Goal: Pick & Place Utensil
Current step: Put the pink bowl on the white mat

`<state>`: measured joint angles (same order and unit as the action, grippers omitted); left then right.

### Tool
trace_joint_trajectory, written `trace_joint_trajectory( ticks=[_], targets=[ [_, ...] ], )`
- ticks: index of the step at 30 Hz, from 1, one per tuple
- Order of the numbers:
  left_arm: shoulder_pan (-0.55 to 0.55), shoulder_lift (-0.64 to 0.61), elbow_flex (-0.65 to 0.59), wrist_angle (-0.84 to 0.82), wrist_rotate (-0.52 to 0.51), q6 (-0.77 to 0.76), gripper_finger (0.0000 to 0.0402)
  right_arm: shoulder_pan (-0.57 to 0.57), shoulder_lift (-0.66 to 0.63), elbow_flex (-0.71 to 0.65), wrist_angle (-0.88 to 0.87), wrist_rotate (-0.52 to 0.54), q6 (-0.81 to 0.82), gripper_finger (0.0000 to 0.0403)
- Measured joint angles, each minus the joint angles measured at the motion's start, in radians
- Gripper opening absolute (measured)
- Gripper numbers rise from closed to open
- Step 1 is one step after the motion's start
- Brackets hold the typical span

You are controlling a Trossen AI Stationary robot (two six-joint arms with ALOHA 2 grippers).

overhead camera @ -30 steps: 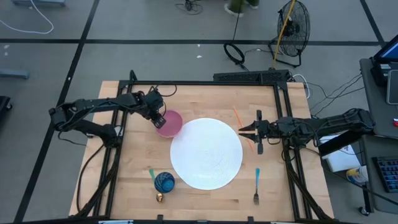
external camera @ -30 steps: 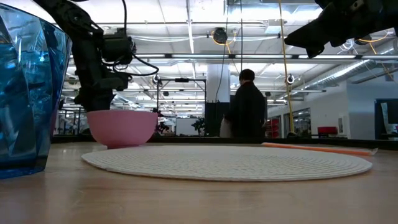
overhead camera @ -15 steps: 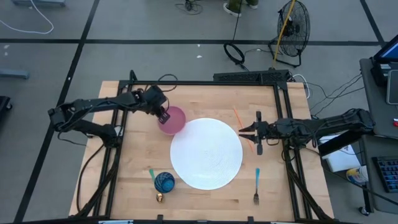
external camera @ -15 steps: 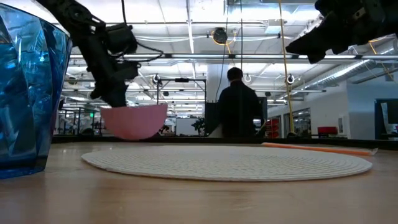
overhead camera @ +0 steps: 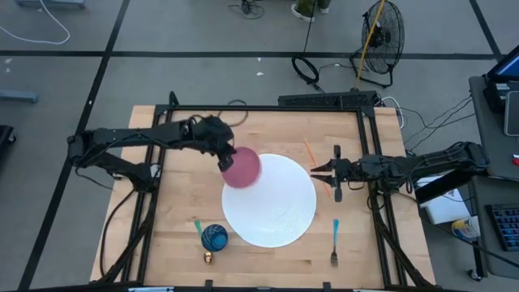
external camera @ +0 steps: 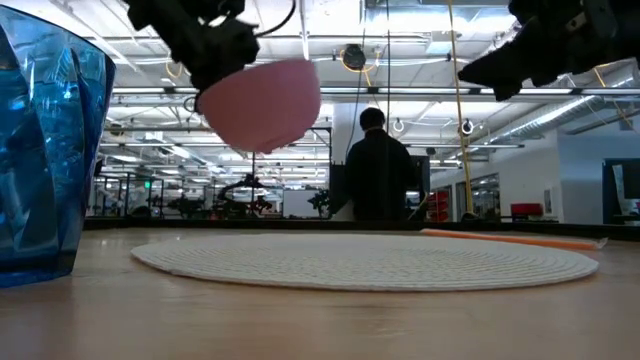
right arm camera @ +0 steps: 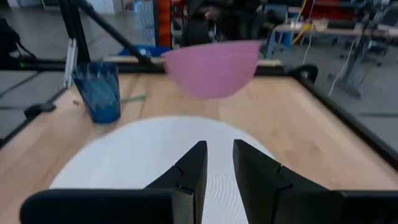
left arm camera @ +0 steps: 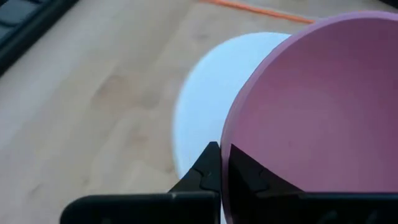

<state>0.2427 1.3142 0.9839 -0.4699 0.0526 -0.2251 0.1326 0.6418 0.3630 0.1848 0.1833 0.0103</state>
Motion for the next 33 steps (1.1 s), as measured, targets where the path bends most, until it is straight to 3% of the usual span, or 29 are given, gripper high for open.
trace_joint_trajectory(
  ticks=[8, 14, 21, 33],
  targets=[
    [-0.159, 0.157, 0.096, -0.025, -0.031, -0.013, 0.0004, 0.0, 0.0, 0.0, 0.103, -0.001, -0.022, 0.0075],
    [-0.161, 0.254, 0.099, -0.023, -0.036, -0.036, 0.0004, 0.0, 0.0, 0.0, 0.103, -0.003, 0.01, 0.0075],
    [-0.162, 0.339, 0.099, 0.037, 0.03, -0.053, 0.0004, 0.0, 0.0, 0.0, 0.102, -0.004, 0.009, 0.0075],
    [-0.171, 0.355, 0.099, 0.061, 0.033, -0.082, 0.0004, 0.0, 0.0, 0.0, 0.085, -0.003, 0.004, 0.0075]
  ],
)
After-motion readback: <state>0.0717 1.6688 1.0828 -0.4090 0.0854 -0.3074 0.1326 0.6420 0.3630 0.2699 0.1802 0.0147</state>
